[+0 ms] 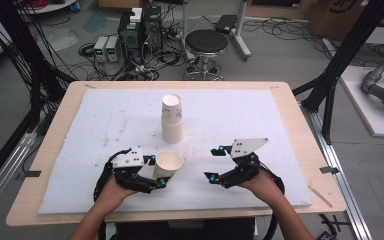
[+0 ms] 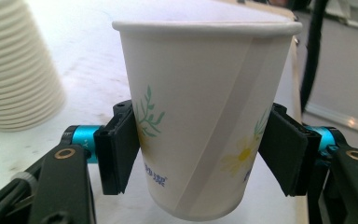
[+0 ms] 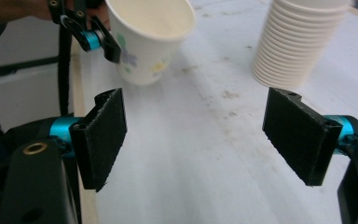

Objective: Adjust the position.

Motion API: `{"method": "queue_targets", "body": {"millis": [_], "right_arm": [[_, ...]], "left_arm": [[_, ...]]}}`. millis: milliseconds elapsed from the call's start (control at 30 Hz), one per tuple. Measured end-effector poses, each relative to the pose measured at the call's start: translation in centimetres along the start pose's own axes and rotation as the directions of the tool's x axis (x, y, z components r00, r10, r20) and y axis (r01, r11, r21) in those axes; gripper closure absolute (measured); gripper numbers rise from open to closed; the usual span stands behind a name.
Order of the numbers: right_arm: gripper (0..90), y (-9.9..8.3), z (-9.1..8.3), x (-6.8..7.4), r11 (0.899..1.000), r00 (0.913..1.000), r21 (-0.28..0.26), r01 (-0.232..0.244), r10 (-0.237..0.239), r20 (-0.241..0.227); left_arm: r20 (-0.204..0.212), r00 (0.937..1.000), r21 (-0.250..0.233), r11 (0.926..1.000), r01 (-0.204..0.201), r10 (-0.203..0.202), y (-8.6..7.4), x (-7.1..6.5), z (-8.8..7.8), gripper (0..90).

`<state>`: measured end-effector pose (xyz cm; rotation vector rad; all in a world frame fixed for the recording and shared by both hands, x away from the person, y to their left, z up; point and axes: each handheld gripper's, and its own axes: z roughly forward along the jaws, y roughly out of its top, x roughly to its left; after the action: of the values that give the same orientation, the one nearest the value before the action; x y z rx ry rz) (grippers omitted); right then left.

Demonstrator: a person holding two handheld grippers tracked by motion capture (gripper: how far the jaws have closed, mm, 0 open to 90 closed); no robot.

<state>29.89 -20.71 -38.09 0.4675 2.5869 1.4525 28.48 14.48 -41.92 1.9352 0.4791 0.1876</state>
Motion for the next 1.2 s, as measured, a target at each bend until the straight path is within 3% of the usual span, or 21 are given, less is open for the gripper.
{"method": "queue_targets", "body": {"millis": [233,267,333,367,400,467,600,667,733,767,800,833,867,900,933,1067,1133,1200], "right_arm": [[22.3,-3.0,-1.6,-0.9,0.995,0.9926,-0.046,-0.089,0.092,0.079],[22.3,-3.9,-2.1,-1.2,0.992,0.9867,-0.058,-0.114,0.120,0.109],[22.3,-4.3,-2.4,-1.4,0.991,0.9841,-0.064,-0.117,0.124,0.127],[22.3,-4.9,-3.0,-1.6,0.989,0.9778,-0.074,-0.130,0.140,0.156],[22.3,-5.1,-3.3,-1.7,0.988,0.9751,-0.080,-0.132,0.144,0.169],[22.3,-5.5,-3.8,-1.9,0.985,0.9691,-0.094,-0.145,0.160,0.187],[22.3,-5.9,-4.6,-2.2,0.982,0.9598,-0.118,-0.145,0.169,0.224],[22.3,-6.0,-5.1,-2.4,0.981,0.9509,-0.132,-0.142,0.173,0.257],[22.3,-6.2,-5.5,-2.6,0.978,0.9405,-0.150,-0.146,0.185,0.285],[22.3,-6.2,-5.6,-2.7,0.977,0.9364,-0.154,-0.144,0.185,0.298],[22.3,-6.3,-5.7,-2.8,0.977,0.9332,-0.159,-0.141,0.185,0.308],[22.3,-6.4,-5.8,-2.8,0.976,0.9306,-0.162,-0.146,0.191,0.312],[22.3,-6.4,-5.8,-2.9,0.976,0.9285,-0.166,-0.142,0.190,0.319],[22.3,-6.5,-5.9,-2.9,0.976,0.9256,-0.166,-0.143,0.192,0.326],[22.3,-6.5,-5.9,-2.9,0.976,0.9256,-0.166,-0.143,0.192,0.326],[22.4,-6.4,-5.9,-2.9,0.976,0.9169,-0.170,-0.133,0.186,0.353],[22.3,-6.4,-5.9,-2.9,0.976,0.9138,-0.171,-0.132,0.187,0.360],[22.3,-6.4,-6.0,-2.9,0.977,0.9137,-0.168,-0.130,0.184,0.363]], "left_arm": [[-0.071,0.9969,-0.092,0.9953,0.028,-0.035,-0.5,0.9,-1.5,32.2],[-0.091,0.9945,-0.130,0.9907,0.040,-0.052,-0.7,1.3,-2.0,32.3],[-0.100,0.9934,-0.143,0.9888,0.042,-0.056,-0.8,1.5,-2.3,32.2],[-0.122,0.9904,-0.171,0.9843,0.044,-0.066,-0.9,1.7,-2.7,32.0],[-0.122,0.9904,-0.171,0.9843,0.044,-0.066,-0.9,1.7,-2.7,31.9],[-0.147,0.9863,-0.212,0.9763,0.043,-0.075,-1.1,2.0,-3.2,31.7],[-0.173,0.9816,-0.240,0.9701,0.037,-0.080,-1.2,2.2,-3.7,31.5],[-0.195,0.9770,-0.261,0.9647,0.033,-0.087,-1.3,2.4,-4.1,31.4],[-0.232,0.9677,-0.283,0.9588,0.030,-0.099,-1.5,2.7,-4.8,31.3],[-0.232,0.9677,-0.283,0.9588,0.030,-0.099,-1.5,2.7,-4.8,31.3],[-0.255,0.9606,-0.297,0.9542,0.032,-0.111,-1.7,3.0,-5.3,31.4],[-0.255,0.9606,-0.297,0.9542,0.032,-0.111,-1.7,3.0,-5.3,31.3],[-0.271,0.9557,-0.305,0.9519,0.029,-0.116,-1.8,3.1,-5.5,31.3],[-0.302,0.9456,-0.316,0.9486,0.021,-0.122,-1.9,3.3,-5.9,31.4],[-0.302,0.9456,-0.316,0.9486,0.021,-0.122,-1.9,3.3,-5.9,31.4],[-0.343,0.9285,-0.337,0.9412,0.020,-0.142,-2.3,3.7,-6.7,31.4],[-0.356,0.9226,-0.341,0.9397,0.019,-0.148,-2.3,3.8,-6.9,31.4],[-0.357,0.9221,-0.342,0.9395,0.021,-0.150,-2.3,3.8,-6.9,31.3]]}}
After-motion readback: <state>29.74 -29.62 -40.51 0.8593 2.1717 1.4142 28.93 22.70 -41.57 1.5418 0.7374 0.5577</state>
